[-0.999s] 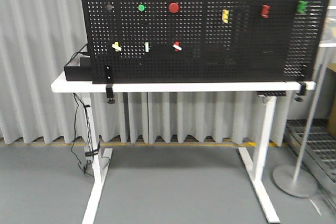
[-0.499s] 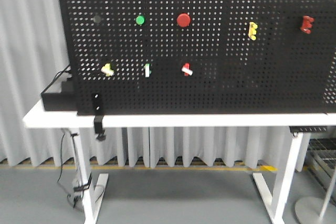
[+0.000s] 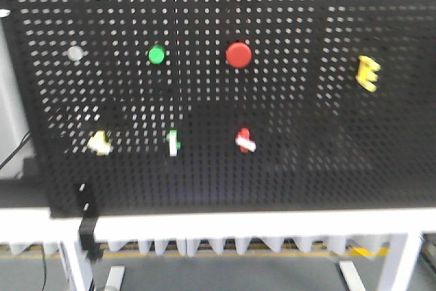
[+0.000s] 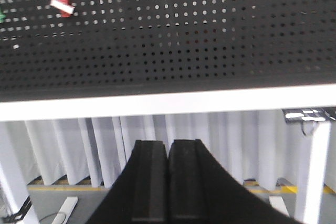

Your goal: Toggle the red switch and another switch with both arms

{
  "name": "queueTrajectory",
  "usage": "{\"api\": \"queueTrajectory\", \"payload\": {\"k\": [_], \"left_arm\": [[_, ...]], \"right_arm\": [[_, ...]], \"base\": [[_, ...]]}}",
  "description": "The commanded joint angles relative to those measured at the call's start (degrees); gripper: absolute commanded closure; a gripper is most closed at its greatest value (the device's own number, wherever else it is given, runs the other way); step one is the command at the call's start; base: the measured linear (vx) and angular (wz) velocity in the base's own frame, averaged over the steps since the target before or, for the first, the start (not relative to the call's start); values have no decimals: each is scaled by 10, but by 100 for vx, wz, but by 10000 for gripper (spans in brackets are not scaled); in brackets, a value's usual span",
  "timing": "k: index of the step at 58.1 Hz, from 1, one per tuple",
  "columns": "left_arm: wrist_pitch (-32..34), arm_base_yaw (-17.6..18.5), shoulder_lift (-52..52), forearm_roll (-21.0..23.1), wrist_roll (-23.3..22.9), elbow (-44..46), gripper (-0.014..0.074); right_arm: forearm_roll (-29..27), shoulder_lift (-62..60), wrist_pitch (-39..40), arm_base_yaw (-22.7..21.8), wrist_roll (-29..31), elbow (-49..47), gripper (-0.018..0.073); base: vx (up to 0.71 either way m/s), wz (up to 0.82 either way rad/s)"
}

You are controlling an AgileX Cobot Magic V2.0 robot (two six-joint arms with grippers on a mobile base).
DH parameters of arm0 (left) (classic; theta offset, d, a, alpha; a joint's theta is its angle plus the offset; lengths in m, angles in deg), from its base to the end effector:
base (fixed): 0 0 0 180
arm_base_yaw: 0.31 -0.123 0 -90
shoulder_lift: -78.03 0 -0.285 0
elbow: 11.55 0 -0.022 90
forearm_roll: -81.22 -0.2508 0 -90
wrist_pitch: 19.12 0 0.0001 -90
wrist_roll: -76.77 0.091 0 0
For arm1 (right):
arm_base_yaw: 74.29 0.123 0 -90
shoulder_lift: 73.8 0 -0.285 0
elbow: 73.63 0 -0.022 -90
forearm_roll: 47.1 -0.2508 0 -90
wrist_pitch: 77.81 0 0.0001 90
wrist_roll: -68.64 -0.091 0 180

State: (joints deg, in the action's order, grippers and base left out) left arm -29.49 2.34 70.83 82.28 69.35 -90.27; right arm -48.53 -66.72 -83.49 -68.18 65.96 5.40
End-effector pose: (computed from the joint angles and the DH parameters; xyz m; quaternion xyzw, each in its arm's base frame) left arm 0.0562 -0.0029 0.1884 -0.0367 0.7439 -0.0658 0.6640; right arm 0.0565 0.0063 0.1942 -0.0134 0.7179 0.0628 0.6931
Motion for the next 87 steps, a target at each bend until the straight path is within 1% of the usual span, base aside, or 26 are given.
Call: {"api": "queueTrajectory", "payload": {"k": [1, 33, 62, 65, 73, 81, 87], "left_arm": [[46, -1, 10, 6, -5, -12, 594], [46, -1, 10, 6, -5, -12, 594], [46, -1, 10, 6, -5, -12, 594], [49, -1, 10, 0, -4, -12, 594], [55, -1, 10, -30, 0, -12, 594], [49, -1, 10, -29, 0, -12, 594], [61, -1, 10, -28, -1, -11, 594]], "right_arm": [[5, -4, 47, -3, 3, 3, 565], [5, -4, 47, -3, 3, 3, 565], [5, -4, 47, -3, 3, 3, 565], [5, -4, 48, -3, 3, 3, 565], [5, -4, 75, -3, 2, 3, 565], [5, -4, 96, -3, 2, 3, 565], [-11, -4, 160, -3, -15, 1, 565]], "base": [[44, 3], [36, 2], [10, -4], [2, -2], [0, -1], [0, 0], [0, 0]]}}
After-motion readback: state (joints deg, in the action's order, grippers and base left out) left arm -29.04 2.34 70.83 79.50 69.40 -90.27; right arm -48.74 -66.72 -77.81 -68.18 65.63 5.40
